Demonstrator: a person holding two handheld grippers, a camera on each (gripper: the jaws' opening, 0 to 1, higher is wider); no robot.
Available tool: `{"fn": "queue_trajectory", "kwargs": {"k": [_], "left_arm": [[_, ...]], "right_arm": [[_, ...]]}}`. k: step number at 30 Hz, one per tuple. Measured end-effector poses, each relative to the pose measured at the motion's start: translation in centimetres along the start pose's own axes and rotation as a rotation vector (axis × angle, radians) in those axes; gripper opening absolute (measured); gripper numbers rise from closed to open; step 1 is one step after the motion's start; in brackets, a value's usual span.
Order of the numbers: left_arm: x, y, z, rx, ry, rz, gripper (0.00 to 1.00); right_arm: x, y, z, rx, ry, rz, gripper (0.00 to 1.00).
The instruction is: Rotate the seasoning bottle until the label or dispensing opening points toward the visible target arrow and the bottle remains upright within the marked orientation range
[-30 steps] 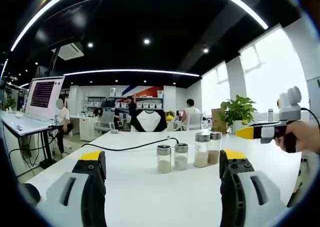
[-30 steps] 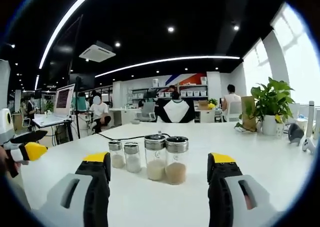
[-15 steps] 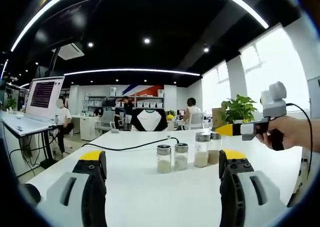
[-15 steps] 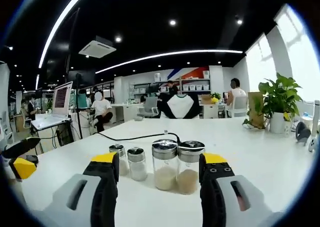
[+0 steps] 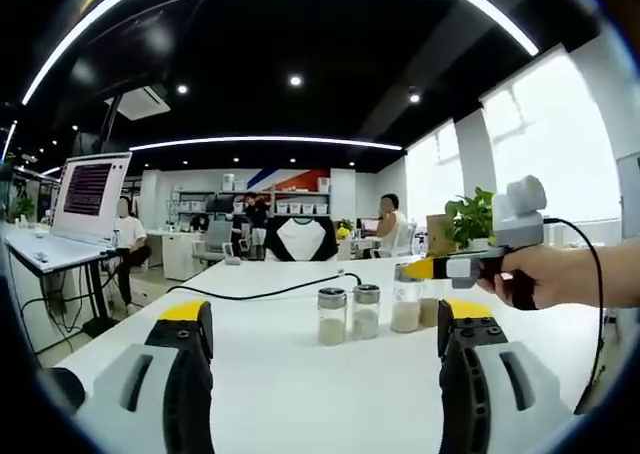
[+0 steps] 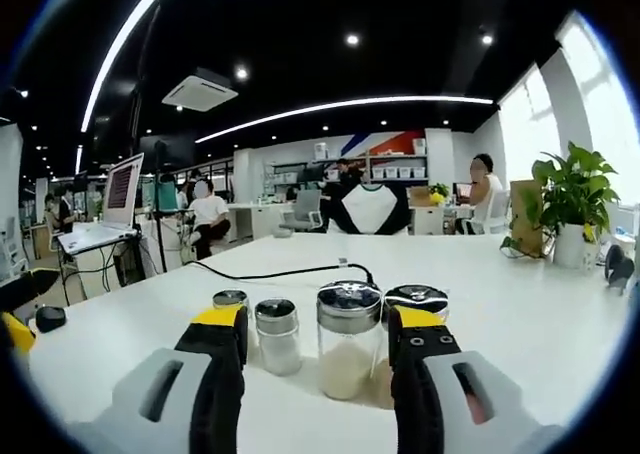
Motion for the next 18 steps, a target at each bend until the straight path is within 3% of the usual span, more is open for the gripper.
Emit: {"fn": "queue_trajectory", "kwargs": {"k": [11, 18], "left_arm": [[0.1, 0.1, 0.2, 0.003, -0.005, 0.007, 0.98], [0.3, 0.0, 0.4, -0.001, -0.013, 0.005, 0.98]], "right_arm": [[2.0, 0.1, 0.7, 0.025, -0.046, 0.034, 0.53], [2.6, 0.3, 0.7, -0.019, -0.08, 0.061, 0.5]]}}
Point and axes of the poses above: the point that each gripper's makers call its tool centre point, and the gripper's own axes: x roughly forward along the fingers, y roughly to its right, z roughly out of its underside, the point moved 9 cm from there along -x, roughly backward along the fingers, and after that the axes turned 8 degrees about -y, right-handed, at the moved point
